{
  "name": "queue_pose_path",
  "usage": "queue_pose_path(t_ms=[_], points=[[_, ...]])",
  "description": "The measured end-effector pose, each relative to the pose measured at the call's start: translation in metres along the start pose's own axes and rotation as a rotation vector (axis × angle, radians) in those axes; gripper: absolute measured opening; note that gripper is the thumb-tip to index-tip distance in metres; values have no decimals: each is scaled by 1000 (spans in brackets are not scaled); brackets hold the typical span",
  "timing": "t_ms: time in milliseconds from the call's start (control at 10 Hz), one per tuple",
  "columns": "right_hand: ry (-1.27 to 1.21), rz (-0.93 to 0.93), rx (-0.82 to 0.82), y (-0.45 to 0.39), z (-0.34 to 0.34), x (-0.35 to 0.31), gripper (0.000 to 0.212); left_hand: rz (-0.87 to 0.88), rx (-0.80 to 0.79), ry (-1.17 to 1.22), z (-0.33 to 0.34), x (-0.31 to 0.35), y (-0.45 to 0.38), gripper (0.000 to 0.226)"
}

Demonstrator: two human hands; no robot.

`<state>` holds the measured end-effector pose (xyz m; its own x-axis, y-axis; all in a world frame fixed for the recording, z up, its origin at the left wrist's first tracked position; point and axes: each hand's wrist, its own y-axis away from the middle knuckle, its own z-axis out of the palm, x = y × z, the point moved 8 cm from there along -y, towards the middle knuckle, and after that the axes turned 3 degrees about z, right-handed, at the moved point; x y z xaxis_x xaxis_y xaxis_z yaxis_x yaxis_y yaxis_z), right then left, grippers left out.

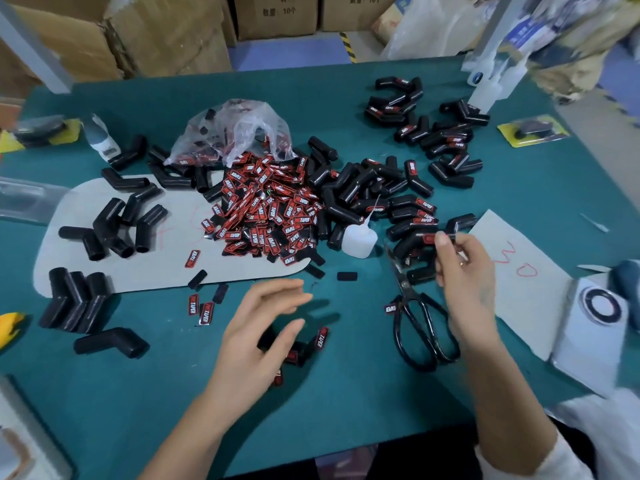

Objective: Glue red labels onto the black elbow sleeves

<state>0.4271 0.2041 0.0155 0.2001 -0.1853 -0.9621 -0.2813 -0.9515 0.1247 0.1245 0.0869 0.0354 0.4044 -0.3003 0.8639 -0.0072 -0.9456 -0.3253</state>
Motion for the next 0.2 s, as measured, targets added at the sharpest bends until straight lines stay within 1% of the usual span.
queue_pose_path(t_ms=[100,200], points=[[101,-33,-21,-35,3,-3,17,33,7,-40,-6,10,13,27],[127,-143,37,-32,-12,-14,29,37,24,-55,-17,22,33,23]])
